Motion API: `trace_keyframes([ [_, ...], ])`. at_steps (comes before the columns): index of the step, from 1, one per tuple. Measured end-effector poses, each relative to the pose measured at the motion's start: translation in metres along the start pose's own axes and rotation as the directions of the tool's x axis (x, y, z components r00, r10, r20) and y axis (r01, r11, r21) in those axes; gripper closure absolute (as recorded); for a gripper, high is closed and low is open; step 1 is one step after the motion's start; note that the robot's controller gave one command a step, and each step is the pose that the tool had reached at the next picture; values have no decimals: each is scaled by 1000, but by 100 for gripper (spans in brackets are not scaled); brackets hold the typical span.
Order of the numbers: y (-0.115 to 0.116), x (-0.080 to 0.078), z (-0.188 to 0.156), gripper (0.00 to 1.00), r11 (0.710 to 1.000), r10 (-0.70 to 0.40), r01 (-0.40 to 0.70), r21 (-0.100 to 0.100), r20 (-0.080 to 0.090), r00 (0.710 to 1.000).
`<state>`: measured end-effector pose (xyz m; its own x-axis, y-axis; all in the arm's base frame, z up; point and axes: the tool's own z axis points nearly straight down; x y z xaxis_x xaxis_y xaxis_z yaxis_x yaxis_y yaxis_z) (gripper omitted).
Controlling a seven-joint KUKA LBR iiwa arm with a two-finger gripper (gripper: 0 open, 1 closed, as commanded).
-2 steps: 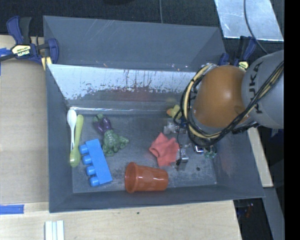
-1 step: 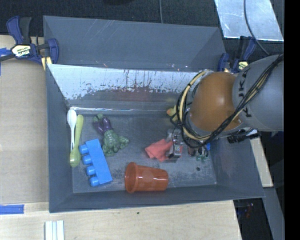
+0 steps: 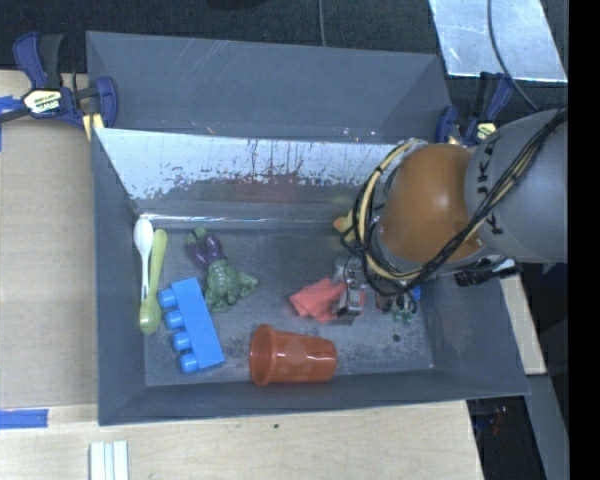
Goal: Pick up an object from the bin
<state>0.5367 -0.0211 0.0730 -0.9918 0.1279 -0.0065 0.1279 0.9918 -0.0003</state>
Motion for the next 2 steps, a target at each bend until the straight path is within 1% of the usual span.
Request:
trace_keyframes([
  [1, 0, -6, -76, 100, 1000, -14, 14, 1, -2, 1000],
  [2, 3, 8, -143, 100, 1000, -24, 24, 1, -10, 1000],
])
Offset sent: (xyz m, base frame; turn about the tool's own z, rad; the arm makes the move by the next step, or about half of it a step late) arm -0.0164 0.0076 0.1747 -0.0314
